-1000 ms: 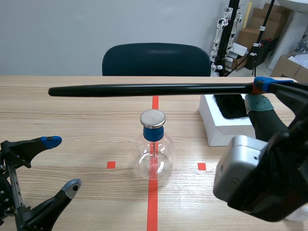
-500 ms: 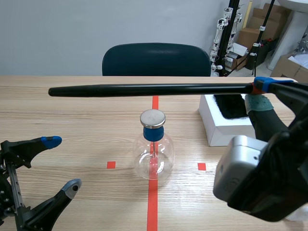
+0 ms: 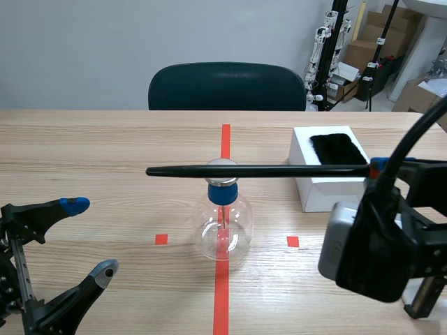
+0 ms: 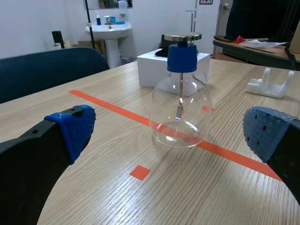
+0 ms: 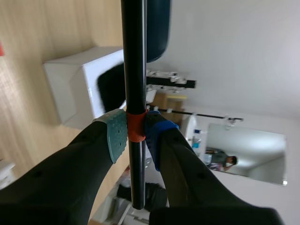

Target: Do the electroscope experiment. put the rod down on the box

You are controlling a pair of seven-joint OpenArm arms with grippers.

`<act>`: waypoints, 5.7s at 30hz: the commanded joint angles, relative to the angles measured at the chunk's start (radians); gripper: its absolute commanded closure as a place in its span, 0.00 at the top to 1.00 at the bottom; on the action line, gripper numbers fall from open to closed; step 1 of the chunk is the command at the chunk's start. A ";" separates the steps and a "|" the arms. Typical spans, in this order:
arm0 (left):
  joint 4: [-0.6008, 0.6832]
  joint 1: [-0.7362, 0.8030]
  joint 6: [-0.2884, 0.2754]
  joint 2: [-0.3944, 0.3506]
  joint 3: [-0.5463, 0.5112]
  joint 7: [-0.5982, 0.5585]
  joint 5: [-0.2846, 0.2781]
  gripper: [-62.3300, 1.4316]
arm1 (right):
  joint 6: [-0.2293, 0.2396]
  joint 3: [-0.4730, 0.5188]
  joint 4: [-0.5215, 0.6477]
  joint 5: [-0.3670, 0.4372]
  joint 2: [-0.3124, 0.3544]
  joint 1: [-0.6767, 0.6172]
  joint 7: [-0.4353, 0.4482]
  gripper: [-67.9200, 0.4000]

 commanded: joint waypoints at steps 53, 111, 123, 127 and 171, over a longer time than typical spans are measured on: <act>0.015 -0.003 -0.002 -0.008 -0.001 -0.019 -0.013 1.00 | 0.772 -0.124 -0.296 0.645 0.213 0.465 -0.212 0.01; 0.015 -0.003 -0.002 -0.008 -0.001 -0.019 -0.013 1.00 | 0.745 -0.418 -0.514 0.690 0.106 0.689 -0.445 0.62; 0.015 -0.003 -0.002 -0.008 -0.001 -0.019 -0.013 1.00 | 0.745 -0.418 -0.514 0.690 0.110 0.687 -0.436 1.00; 0.015 -0.003 -0.002 -0.008 -0.001 -0.019 -0.013 1.00 | 0.745 -0.418 -0.514 0.690 0.110 0.687 -0.436 1.00; 0.015 -0.003 -0.002 -0.008 -0.001 -0.019 -0.013 1.00 | 0.723 -0.417 -0.514 0.689 0.112 0.687 -0.437 1.00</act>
